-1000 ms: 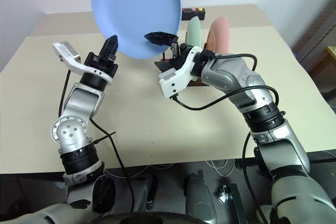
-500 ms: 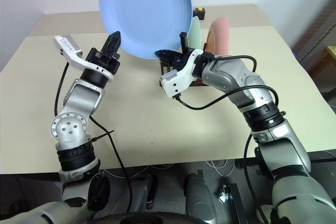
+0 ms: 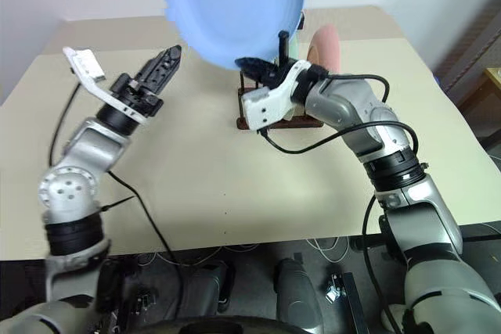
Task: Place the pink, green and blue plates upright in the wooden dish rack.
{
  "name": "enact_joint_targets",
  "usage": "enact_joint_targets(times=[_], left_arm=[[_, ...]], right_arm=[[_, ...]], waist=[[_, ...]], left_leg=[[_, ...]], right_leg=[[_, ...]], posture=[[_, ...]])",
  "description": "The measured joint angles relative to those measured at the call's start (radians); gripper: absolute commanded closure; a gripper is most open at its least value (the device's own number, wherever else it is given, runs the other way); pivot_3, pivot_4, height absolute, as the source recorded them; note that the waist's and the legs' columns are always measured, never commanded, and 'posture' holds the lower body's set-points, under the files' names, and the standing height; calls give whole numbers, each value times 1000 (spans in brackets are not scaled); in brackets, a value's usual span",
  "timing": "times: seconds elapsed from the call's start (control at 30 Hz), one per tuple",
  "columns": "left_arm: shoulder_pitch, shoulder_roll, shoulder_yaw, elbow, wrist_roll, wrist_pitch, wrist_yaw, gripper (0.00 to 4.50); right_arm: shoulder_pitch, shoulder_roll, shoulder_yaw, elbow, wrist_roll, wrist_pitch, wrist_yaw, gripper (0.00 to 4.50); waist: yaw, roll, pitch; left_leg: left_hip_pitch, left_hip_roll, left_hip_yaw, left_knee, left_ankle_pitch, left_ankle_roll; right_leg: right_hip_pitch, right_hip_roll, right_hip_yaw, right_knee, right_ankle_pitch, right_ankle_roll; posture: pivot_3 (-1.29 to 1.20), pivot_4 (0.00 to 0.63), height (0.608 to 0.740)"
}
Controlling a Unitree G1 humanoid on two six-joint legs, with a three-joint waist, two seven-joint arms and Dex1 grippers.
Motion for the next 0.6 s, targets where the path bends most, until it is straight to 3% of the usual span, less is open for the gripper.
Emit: enact_joint_targets(times=[0.13, 0.27, 0.47, 0.6], left_arm=[[-10, 101, -10, 77, 71, -25, -135, 592], [-3, 197, -85, 143, 232, -84, -255, 592], [0, 255, -129, 194, 423, -227, -371, 592], [1, 240, -131, 192, 457, -258, -393, 592]], right_arm=[[-37, 51, -54, 4, 113, 59, -1, 4500], [-53, 162, -159, -12, 368, 208, 28, 4500], [-146, 293, -340, -137, 898, 578, 112, 4500], [-167, 355, -471, -187, 1292, 890, 85, 4500]], waist=[[-1, 0, 0], [-1, 1, 0], [-1, 2, 1], [0, 2, 1]], left_leg=[[0, 0, -1, -1, 0, 0], [0, 1, -2, -2, 0, 0], [-1, 1, -3, -5, -2, 4], [-1, 1, -3, -7, -3, 5]], right_leg=[[0, 0, 0, 0, 0, 0], [-1, 1, 0, 0, 1, -1], [-4, 0, 0, 0, 1, -1], [-4, -3, 0, -1, 1, -1]], posture=[[0, 150, 740], [0, 150, 740], [0, 150, 740], [0, 150, 740]])
